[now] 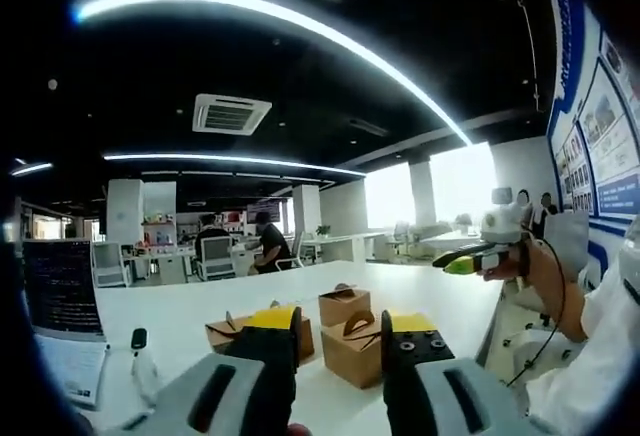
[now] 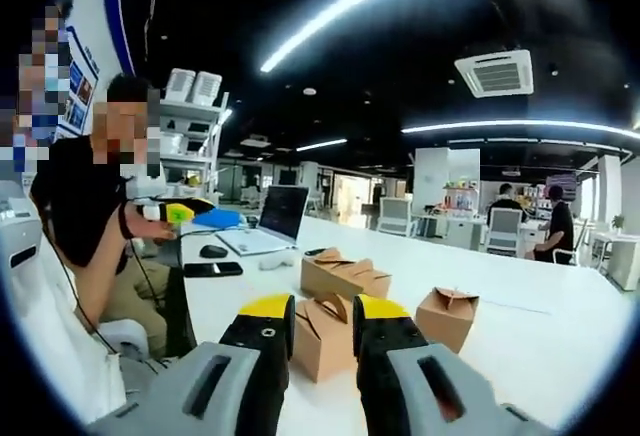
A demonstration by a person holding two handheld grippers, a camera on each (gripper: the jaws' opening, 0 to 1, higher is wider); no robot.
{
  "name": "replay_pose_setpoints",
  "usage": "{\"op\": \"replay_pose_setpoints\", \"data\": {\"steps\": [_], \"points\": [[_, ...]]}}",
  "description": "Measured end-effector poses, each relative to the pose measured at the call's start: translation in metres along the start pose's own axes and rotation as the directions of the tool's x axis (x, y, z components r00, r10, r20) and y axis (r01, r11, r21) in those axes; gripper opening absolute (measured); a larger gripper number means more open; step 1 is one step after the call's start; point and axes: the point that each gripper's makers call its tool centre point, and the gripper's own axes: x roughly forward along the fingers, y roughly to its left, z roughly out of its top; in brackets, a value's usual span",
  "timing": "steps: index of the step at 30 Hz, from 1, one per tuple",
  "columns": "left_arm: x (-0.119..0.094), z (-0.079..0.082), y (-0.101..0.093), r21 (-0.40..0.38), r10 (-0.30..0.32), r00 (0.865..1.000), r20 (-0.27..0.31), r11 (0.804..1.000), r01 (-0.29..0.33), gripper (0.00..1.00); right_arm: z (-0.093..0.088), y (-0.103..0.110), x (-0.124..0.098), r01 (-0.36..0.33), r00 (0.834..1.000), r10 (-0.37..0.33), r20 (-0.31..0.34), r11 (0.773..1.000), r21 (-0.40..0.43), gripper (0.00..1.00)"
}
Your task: Pick up one paper box from the group, open the paper box, and remove the item inside
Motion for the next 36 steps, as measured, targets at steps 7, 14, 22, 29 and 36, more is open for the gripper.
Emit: {"op": "replay_pose_setpoints", "data": {"steps": [7, 14, 22, 29, 36], "points": [[0.002, -0.001, 0.000, 0.001, -0.001, 1.000, -0.004, 1.000, 0.001, 0.34, -0.006, -0.003, -0.006, 0.012, 1.000, -0.012, -0.008, 1.000, 0.001, 0.24], [0.001, 0.001, -0.002, 0.002, -0.003, 1.000, 0.004, 1.000, 0.003, 0.34, -0.004, -0.005, -0.008, 0.019, 1.000, -0.019, 0.002, 1.000, 0.004, 0.24], [0.001, 0.001, -0.001, 0.004, 0.001, 1.000, 0.003, 1.000, -0.001, 0.34, -0.003, -0.006, -0.010, 0.033, 0.999, -0.033, -0.001, 0.999, -0.012, 0.24], [0.004, -0.002, -0.003, 0.008, -0.004, 1.000, -0.006, 1.000, 0.004, 0.34, -0.002, -0.011, -0.014, 0.051, 0.999, -0.051, 0.003, 0.999, -0.009, 0.24], [0.005, -0.002, -0.004, 0.010, -0.009, 1.000, -0.010, 1.000, 0.009, 0.34, 0.001, -0.011, -0.017, 0.053, 0.999, -0.053, 0.005, 0.998, -0.020, 0.24]]}}
